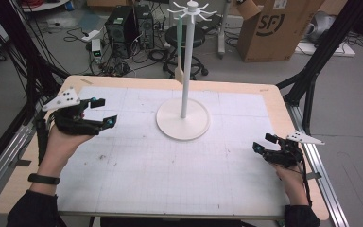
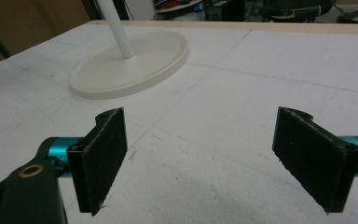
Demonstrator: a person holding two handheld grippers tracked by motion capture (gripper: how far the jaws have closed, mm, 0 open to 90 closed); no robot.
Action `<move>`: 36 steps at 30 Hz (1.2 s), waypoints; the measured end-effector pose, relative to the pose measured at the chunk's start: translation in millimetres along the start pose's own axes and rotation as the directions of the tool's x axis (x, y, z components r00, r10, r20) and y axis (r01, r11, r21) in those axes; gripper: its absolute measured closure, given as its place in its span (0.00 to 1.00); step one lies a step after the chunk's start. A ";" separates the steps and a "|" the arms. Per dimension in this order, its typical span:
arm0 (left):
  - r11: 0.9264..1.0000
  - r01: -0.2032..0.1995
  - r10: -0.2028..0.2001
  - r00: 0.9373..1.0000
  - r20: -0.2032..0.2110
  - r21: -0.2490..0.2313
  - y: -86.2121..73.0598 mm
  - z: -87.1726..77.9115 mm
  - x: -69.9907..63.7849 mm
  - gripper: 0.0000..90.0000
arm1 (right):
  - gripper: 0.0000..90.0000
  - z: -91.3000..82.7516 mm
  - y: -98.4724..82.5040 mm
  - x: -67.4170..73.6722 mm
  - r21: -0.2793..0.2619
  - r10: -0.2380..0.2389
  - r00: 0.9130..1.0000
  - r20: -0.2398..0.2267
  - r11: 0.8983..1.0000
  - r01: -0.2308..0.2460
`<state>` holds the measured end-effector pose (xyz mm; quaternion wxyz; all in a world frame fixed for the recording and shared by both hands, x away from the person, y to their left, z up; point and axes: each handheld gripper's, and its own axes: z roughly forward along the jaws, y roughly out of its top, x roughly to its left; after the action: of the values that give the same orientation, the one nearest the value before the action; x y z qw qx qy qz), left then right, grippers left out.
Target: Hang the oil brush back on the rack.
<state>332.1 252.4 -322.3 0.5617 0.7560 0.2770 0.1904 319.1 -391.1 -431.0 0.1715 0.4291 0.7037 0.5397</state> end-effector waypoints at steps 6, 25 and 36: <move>1.000 0.016 -0.015 0.999 -0.036 0.025 -42.2 -19.2 14.2 0.22 | 0.19 2.5 -1.9 0.7 0.019 0.001 1.000 0.002 1.000 -0.001; 0.998 0.058 -0.055 0.997 -0.060 0.038 -93.3 -9.1 14.6 0.21 | 0.19 7.8 -5.9 4.2 0.058 -0.017 1.000 0.007 0.998 0.016; 0.997 0.071 -0.070 0.995 -0.064 0.014 -101.9 -8.8 13.7 0.21 | 0.19 8.1 -6.4 3.8 0.063 -0.022 1.000 0.009 0.998 0.021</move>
<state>316.5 289.6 -417.4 0.5527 0.7439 0.3229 0.1919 320.0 -383.5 -438.9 0.1674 0.4294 0.7239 0.5134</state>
